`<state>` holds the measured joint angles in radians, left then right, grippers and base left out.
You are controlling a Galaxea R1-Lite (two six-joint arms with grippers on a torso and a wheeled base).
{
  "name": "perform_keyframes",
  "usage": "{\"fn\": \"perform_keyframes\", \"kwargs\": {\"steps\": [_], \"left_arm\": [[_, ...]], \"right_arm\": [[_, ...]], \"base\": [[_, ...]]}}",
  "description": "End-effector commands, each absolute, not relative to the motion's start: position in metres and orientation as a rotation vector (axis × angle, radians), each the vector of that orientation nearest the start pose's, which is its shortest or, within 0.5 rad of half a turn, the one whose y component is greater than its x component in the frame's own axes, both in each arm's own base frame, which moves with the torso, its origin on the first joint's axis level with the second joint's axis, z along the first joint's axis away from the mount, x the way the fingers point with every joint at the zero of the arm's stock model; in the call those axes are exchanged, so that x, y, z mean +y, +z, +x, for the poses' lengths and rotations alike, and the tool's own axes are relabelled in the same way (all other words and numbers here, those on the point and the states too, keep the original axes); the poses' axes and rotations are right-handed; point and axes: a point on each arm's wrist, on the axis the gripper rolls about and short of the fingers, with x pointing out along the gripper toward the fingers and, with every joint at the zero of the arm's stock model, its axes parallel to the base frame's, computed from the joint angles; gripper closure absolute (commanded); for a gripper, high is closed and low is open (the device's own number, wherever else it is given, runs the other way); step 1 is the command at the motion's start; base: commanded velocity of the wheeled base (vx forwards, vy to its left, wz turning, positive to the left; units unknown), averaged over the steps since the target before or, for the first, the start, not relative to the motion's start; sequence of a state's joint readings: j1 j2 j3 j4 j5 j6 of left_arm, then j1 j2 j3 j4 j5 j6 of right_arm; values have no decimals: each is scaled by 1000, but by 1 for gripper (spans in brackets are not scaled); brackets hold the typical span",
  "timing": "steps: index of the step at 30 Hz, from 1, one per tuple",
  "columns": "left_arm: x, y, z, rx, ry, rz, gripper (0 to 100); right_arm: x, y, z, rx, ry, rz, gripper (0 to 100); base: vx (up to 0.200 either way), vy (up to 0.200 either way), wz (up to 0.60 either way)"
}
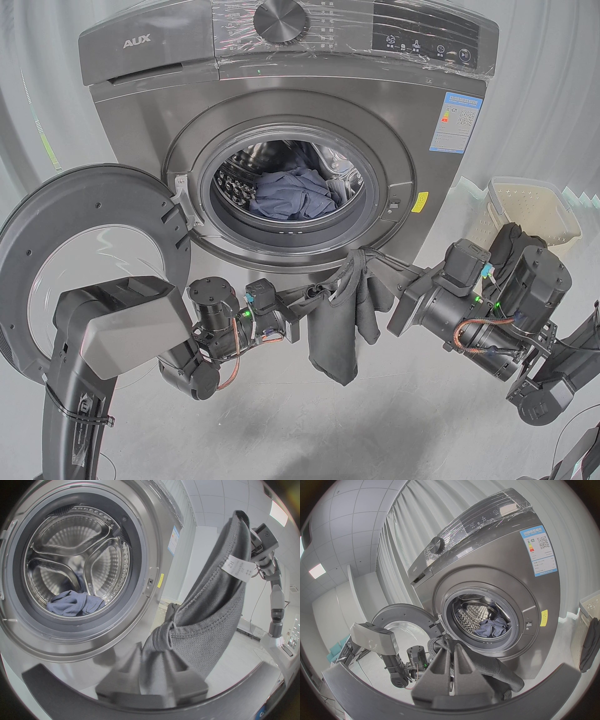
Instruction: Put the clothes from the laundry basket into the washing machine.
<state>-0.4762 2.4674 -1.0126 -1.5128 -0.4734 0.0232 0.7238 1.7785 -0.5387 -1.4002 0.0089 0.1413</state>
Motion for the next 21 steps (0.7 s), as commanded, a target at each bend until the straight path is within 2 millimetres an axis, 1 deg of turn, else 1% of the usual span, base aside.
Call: {"fn": "perform_keyframes", "kwargs": {"steps": [1,4,7,8,12,13,16,18,20,21], "left_arm": [[-210,27,377,-79,-936,7,100],[-209,28,375,-88,-928,-3,100],[-207,39,371,-102,-900,-7,100],[-203,52,366,-114,-885,-12,100],[-188,78,344,-117,-877,-15,100],[-183,87,334,-114,-877,-15,100],[-170,105,316,-122,-854,-15,100],[-161,114,309,-132,-817,-18,100],[-160,115,308,-134,-810,-19,100],[-148,136,290,-168,-766,-26,100]], "right_arm": [[193,168,218,-98,742,192,100],[193,169,219,-100,737,194,100],[191,169,220,-108,730,198,100],[190,169,220,-107,729,199,100],[189,169,221,-115,725,202,100],[188,170,220,-118,725,203,100],[187,172,219,-125,725,206,100],[188,173,219,-130,725,207,100],[188,174,219,-131,725,208,100],[188,175,220,-137,724,210,100]], "base": [[0,0,0],[0,0,0],[0,0,0],[0,0,0],[0,0,0],[0,0,0],[0,0,0],[0,0,0],[0,0,0],[0,0,0]]}}
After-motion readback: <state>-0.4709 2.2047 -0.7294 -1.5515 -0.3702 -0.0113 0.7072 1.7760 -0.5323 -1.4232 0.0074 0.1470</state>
